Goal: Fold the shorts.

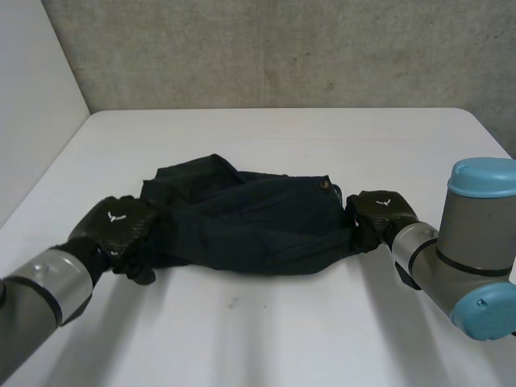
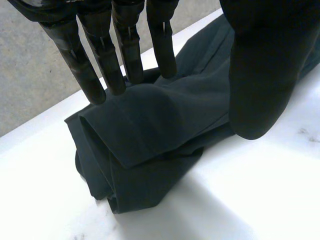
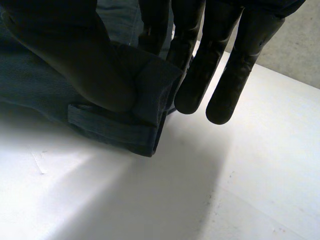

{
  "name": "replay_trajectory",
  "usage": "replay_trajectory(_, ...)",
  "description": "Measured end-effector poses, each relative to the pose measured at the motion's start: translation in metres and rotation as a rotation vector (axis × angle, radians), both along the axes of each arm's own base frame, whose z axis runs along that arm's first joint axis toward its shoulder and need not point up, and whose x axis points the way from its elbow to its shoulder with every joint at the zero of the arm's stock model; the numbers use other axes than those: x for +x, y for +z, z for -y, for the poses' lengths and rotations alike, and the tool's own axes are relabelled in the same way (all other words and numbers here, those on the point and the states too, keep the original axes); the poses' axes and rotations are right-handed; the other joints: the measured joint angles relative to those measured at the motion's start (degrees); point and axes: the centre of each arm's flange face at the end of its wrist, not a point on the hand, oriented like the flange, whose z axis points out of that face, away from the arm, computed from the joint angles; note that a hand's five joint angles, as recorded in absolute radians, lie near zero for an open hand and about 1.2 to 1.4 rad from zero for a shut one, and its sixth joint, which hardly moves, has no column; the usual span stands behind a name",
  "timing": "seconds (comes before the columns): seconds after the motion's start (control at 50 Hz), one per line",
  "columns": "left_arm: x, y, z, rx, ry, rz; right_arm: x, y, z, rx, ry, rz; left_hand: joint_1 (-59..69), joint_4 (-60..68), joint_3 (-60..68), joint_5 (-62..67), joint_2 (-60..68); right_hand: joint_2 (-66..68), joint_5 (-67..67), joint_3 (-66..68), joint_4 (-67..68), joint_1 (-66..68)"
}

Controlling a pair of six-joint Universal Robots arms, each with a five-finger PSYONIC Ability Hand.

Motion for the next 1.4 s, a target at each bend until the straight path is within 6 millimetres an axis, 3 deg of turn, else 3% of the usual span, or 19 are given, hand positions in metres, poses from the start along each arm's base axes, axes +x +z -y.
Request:
replay_trajectory(0.14, 0.0, -0.012, 0.003, -0.044, 0.004, -0.006, 0.0, 0.001, -0.001, 0.003, 0.003, 0.004, 0.0, 0.3, 0.1, 0.1, 0.2, 0.0, 0.0, 0.0, 0.0, 0.0)
replay_trajectory(0.42, -0.008, -0.053, 0.055, -0.061, 0.021, 0.121, 0.002, -0.001, -0.008, 0.02, 0.02, 0.001, 0.0, 0.3, 0.1, 0.1, 0.2, 0.0, 0.0, 0.0, 0.0, 0.0)
replay_trajectory(0.54, -0.009, -0.067, 0.067, -0.047, 0.029, 0.174, 0.004, -0.001, -0.01, 0.019, 0.028, 0.0, 1.7, 1.3, 1.3, 1.1, 1.2, 0.0, 0.0, 0.0, 0.0, 0.0)
replay_trajectory(0.7, -0.013, -0.07, 0.074, -0.052, 0.023, 0.177, 0.009, -0.002, -0.012, 0.01, 0.05, -0.008, 14.4, 15.1, 15.4, 15.0, 15.4, 0.0, 0.0, 0.0, 0.0, 0.0)
replay_trajectory(0.72, -0.014, -0.069, 0.075, -0.054, 0.021, 0.175, 0.01, -0.002, -0.013, 0.01, 0.052, -0.009, 21.4, 22.5, 22.8, 22.2, 22.8, 0.0, 0.0, 0.0, 0.0, 0.0)
replay_trajectory(0.88, -0.019, -0.065, 0.078, -0.072, 0.009, 0.16, 0.016, -0.001, -0.016, 0.0, 0.072, -0.013, 23.1, 24.2, 24.4, 23.8, 24.5, 0.0, 0.6, 0.0, 0.0, 0.0)
replay_trajectory(1.08, -0.021, -0.073, 0.084, -0.051, 0.006, 0.17, 0.016, -0.001, -0.016, 0.0, 0.073, -0.014, 18.5, 18.5, 18.8, 19.4, 18.8, 0.0, 0.6, 0.0, 0.0, 0.0)
replay_trajectory(1.14, -0.021, -0.076, 0.085, -0.047, 0.007, 0.173, 0.016, -0.001, -0.016, -0.001, 0.075, -0.015, 20.8, 20.3, 20.7, 20.7, 20.8, 0.0, 0.6, 0.0, 0.0, 0.0)
replay_trajectory(1.16, -0.021, -0.076, 0.086, -0.047, 0.009, 0.173, 0.016, -0.001, -0.016, -0.001, 0.076, -0.016, 28.6, 27.7, 28.7, 27.2, 28.7, 0.0, 0.6, 0.0, 0.0, 0.0)
replay_trajectory(1.2, -0.022, -0.074, 0.089, -0.054, 0.013, 0.17, 0.016, -0.001, -0.016, -0.006, 0.08, -0.027, 33.2, 37.2, 37.0, 34.4, 37.4, 0.0, 0.6, 0.0, 0.0, 0.0)
replay_trajectory(1.28, -0.023, -0.066, 0.09, -0.069, 0.014, 0.161, 0.016, 0.001, -0.015, -0.023, 0.09, -0.047, 33.2, 38.3, 37.5, 34.4, 38.2, 0.0, 0.6, 0.0, 0.0, 0.0)
replay_trajectory(1.36, -0.026, -0.035, 0.081, -0.1, 0.008, 0.13, 0.016, 0.015, -0.017, -0.066, 0.112, -0.087, 33.2, 38.3, 37.5, 34.4, 38.2, 0.0, 0.6, 0.0, 0.0, 0.0)
replay_trajectory(1.4, -0.027, -0.007, 0.071, -0.121, 0.003, 0.102, 0.016, 0.03, -0.018, -0.101, 0.122, -0.103, 33.2, 38.3, 37.5, 34.4, 38.2, 0.0, 0.6, 0.0, 0.0, 0.0)
